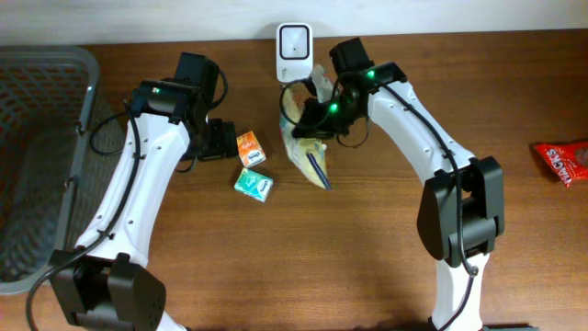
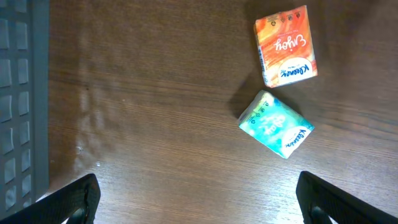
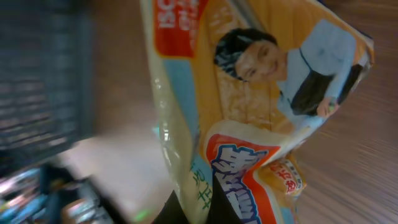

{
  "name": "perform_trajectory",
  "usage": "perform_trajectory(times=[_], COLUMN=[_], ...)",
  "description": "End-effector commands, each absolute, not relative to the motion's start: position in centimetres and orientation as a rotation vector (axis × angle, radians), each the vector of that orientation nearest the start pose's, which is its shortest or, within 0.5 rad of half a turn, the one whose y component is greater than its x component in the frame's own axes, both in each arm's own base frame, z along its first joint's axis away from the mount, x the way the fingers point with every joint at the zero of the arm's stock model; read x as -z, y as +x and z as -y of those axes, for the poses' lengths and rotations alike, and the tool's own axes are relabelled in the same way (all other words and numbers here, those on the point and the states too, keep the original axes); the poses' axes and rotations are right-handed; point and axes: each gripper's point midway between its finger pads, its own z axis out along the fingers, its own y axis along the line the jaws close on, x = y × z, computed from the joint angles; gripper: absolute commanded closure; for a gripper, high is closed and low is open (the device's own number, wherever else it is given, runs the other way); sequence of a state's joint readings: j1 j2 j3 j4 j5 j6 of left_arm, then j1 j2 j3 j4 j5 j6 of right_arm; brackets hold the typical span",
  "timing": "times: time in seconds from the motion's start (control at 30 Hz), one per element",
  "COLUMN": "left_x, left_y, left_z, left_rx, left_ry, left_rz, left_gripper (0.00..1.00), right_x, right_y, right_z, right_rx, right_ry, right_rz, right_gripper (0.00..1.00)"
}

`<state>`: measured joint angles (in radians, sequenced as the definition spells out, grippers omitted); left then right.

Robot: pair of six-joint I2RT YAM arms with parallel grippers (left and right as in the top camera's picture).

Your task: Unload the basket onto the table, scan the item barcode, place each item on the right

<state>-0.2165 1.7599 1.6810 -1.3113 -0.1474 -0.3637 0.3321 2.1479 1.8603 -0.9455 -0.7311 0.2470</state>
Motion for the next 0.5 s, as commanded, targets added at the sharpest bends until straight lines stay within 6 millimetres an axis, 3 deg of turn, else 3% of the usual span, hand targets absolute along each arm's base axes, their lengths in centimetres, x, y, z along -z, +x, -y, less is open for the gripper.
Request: perform_trajectory(times=[0.0, 0.1, 0.23, 0.33, 0.43, 0.47], left_x=[-17.4, -17.4, -17.4, -17.4, -17.4, -17.4], left_y=[36.1, 36.1, 36.1, 36.1, 36.1, 36.1], left_z=[5.1, 5.1, 5.1, 5.1, 5.1, 5.1], left_rx=[-0.142, -0.142, -0.142, -0.142, -0.142, -0.142], left_ry=[-0.260, -0.260, -0.260, -0.260, -0.260, -0.260], left_rz=[-2.905, -2.905, -2.905, -2.905, -2.905, -2.905], left_gripper=[0.01, 0.01, 0.01, 0.01, 0.01, 0.01], right_x=[-15.9, -13.4, -7.5, -4.0, -4.1, -4.0], right_y=[40.2, 40.4, 40.3, 41.1, 42.3, 42.8], right_z=[-28.9, -28.7, -27.2, -23.0, -19.1, -17.5], right_rx=[-1.561, -1.547, -1.528, -1.261, -1.205, -1.133], right_ry=[-0.357, -0.225, -0.042, 0.120, 0.155, 0.192], right_rz=[-2.682, -2.747, -2.833, -2.938, -2.924, -2.942], right_gripper=[0.96, 0.96, 0.96, 0.84, 0.67, 0.66])
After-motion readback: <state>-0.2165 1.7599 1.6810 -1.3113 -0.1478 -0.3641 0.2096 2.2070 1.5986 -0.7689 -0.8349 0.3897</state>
